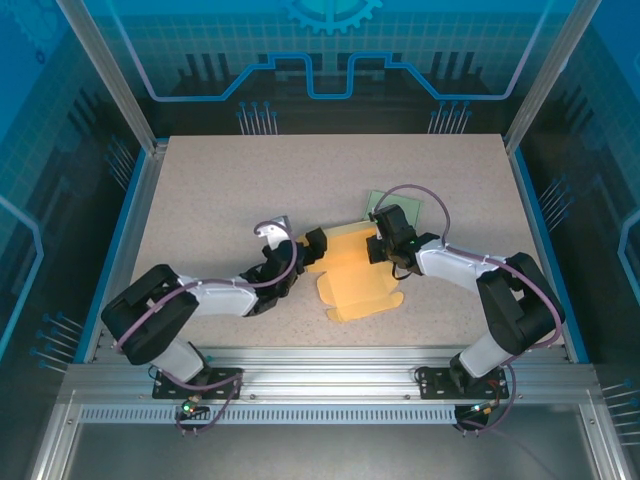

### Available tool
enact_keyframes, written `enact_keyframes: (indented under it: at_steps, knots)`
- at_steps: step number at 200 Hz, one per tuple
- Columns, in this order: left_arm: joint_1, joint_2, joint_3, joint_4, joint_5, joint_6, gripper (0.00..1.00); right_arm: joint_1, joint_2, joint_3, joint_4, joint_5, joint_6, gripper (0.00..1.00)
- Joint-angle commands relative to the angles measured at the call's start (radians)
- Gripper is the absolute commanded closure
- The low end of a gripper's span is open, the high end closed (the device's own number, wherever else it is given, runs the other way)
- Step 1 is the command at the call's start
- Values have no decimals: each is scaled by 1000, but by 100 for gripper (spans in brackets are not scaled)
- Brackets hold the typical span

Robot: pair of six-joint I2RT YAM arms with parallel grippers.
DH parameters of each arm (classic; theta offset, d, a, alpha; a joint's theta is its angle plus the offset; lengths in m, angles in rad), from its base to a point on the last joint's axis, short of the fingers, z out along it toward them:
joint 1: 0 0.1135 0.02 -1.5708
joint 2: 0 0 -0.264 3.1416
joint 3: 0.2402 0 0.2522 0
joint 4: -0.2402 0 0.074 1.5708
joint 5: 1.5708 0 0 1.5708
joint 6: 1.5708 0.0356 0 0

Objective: Fold the paper box

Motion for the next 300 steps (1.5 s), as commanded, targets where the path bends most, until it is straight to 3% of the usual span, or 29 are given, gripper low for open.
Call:
enact_keyframes:
  at_steps: [1,24,47,70,93,120,161,262,300]
  knots:
    - [-3,-129,-57,-52,-74,-60,1,15,-5,6,13,-6,10,100]
    - [-3,-300,-80,-258,-109,-133,1,15,-4,7,13,-8,10,100]
    - [-5,-429,-71,-462,-64,-177,1,15,-5,6,13,-4,10,100]
    - [-28,-476,-60,-586,29,-246,1,14,-8,2,16,-7,11,100]
    - [-106,-445,-31,-647,66,-306,1,15,-8,3,15,-8,12,100]
    - [-190,-346,13,-621,94,-329,3,14,-8,2,16,-9,14,100]
    - [-234,-155,90,-518,163,-304,4,17,-10,-2,17,-15,15,100]
    - [-193,86,178,-366,164,-281,1,19,-10,-2,21,-23,15,100]
    - [-190,100,197,-435,137,-320,1,21,-10,-2,21,-20,14,100]
